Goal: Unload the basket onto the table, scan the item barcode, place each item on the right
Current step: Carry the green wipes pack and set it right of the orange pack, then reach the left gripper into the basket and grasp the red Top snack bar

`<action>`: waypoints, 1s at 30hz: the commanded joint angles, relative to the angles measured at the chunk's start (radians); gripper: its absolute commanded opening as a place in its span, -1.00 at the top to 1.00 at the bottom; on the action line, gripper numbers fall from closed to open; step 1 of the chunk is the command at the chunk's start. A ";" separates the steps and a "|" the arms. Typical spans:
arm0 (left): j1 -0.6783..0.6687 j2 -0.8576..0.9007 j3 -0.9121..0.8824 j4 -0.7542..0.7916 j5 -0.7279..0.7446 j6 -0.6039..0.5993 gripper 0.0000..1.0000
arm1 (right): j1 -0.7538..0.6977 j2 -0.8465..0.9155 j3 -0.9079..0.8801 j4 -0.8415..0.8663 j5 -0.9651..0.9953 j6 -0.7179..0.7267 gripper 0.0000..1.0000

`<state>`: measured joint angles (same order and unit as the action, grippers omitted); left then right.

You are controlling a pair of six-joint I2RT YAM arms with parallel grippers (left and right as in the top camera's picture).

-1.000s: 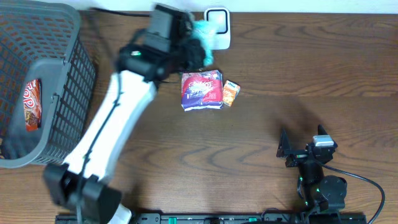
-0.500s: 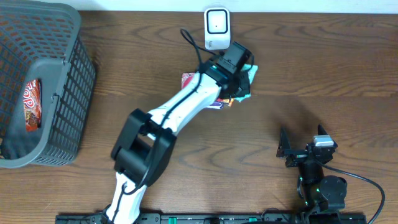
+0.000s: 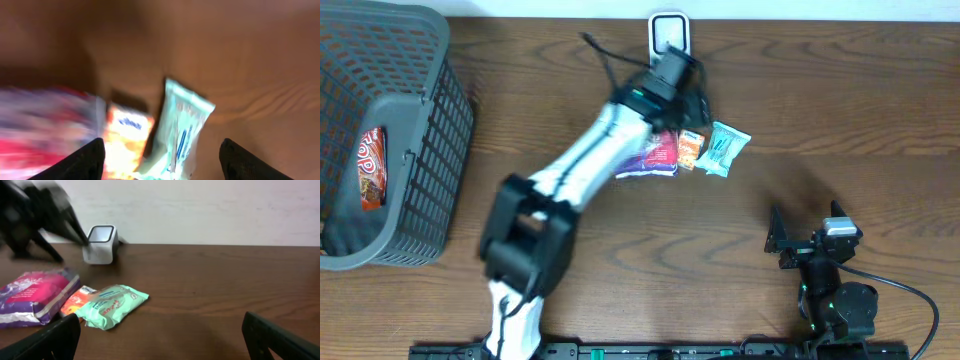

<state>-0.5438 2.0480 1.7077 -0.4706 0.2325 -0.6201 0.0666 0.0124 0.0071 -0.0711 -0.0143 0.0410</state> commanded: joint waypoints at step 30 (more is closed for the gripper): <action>1.008 -0.320 -0.025 -0.274 -0.534 0.468 -0.64 | -0.007 -0.004 -0.001 -0.004 -0.003 0.006 -0.99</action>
<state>0.4469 1.6764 1.6917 -0.7441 -0.2001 -0.2024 0.0666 0.0124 0.0071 -0.0711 -0.0143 0.0410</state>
